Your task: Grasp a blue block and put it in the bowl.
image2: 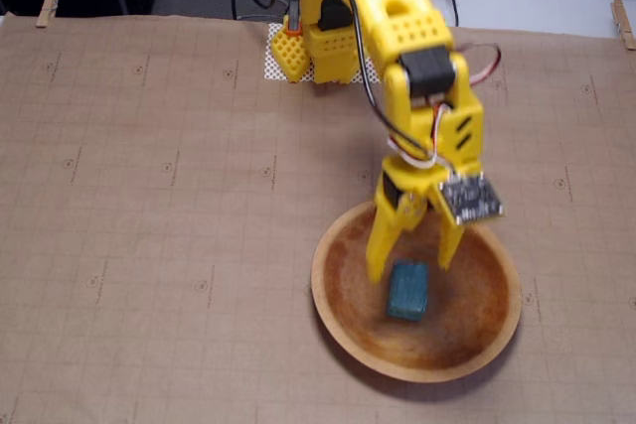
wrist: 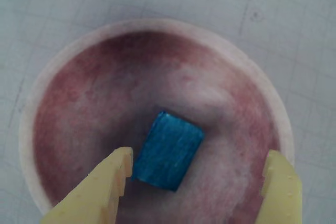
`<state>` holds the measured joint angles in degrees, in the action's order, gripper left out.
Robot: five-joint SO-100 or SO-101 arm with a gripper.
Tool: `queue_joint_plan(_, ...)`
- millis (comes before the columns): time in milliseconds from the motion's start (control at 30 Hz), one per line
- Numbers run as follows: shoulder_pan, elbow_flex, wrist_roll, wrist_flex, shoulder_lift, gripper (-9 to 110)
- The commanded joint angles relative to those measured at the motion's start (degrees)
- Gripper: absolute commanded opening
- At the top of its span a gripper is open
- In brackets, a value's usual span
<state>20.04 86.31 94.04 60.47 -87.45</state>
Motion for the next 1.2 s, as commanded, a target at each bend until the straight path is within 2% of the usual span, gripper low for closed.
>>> queue_joint_plan(0,0.2,-0.1,0.4,3.3,-11.5,30)
queue_joint_plan(533,-4.3,15.7,0.3,15.8,-43.1,29)
queue_joint_plan(800,-10.0,29.4,-0.4,18.3,-61.2,10)
queue_joint_plan(1167,-15.3,44.9,-4.0,18.5,-80.3,-2)
